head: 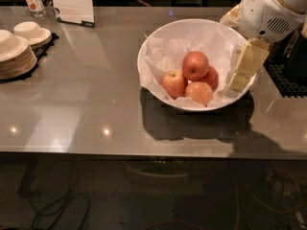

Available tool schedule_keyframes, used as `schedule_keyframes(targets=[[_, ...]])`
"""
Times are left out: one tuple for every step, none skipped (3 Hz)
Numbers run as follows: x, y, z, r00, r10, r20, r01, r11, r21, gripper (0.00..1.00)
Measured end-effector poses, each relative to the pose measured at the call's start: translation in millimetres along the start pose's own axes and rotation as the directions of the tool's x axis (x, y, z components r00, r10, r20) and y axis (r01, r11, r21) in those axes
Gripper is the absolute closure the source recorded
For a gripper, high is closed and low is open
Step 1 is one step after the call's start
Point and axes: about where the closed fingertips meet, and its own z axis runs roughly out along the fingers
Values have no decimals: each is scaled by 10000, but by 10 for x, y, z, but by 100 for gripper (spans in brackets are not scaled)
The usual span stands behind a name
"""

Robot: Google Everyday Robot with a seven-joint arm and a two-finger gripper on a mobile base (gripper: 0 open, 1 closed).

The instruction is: Pick apple from white bowl

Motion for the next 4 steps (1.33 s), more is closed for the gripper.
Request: schedule_keyframes(targets=[[-10, -38, 20, 10000, 3, 61, -3, 10000, 7, 0], [47, -68, 46, 9996, 285, 47, -285, 9996, 12, 0], [19, -244, 204, 9985, 356, 422, -356, 9994, 3, 0], [-103, -491, 498, 9936, 325, 1082, -304, 9993, -214, 0]])
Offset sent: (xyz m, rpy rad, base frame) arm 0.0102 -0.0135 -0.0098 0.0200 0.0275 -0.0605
